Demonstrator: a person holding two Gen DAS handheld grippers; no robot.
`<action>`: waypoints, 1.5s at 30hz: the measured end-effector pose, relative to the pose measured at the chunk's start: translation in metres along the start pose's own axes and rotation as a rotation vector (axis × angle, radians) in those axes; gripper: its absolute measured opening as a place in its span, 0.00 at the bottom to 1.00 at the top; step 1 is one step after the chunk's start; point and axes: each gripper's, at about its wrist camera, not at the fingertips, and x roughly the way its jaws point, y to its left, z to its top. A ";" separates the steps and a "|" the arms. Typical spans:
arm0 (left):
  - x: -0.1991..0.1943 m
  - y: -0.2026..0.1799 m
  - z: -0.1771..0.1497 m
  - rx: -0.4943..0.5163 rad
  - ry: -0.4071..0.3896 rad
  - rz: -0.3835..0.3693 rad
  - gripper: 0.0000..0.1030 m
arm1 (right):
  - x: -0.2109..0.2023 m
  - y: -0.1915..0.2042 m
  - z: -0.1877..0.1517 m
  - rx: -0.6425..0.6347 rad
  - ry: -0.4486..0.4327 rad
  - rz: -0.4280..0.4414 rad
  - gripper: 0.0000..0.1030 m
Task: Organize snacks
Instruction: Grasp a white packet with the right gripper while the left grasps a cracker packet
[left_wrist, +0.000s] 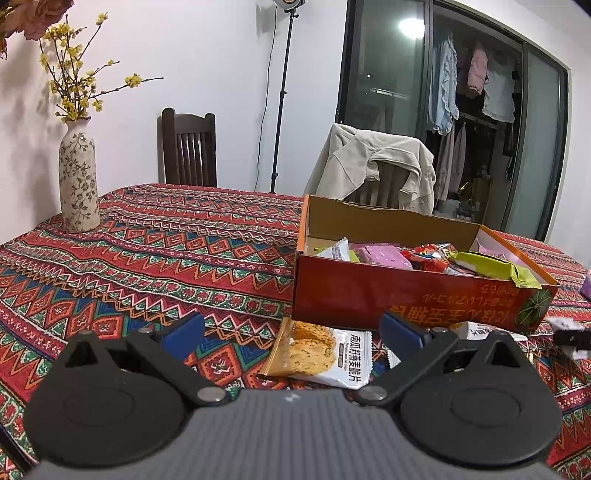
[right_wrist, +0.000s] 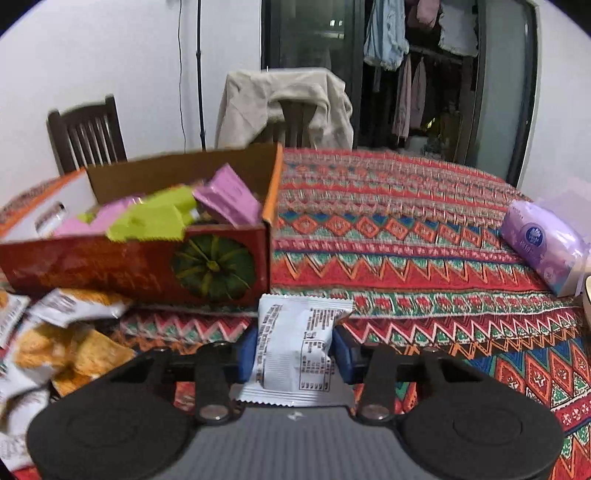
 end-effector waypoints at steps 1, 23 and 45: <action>0.000 0.000 0.000 -0.001 0.001 0.000 1.00 | -0.005 0.002 0.000 0.002 -0.022 0.000 0.40; 0.044 -0.028 0.014 0.142 0.235 0.038 1.00 | -0.035 0.019 -0.019 0.040 -0.233 0.123 0.41; 0.081 -0.031 0.005 0.115 0.358 0.024 0.98 | -0.039 0.021 -0.021 0.027 -0.231 0.133 0.41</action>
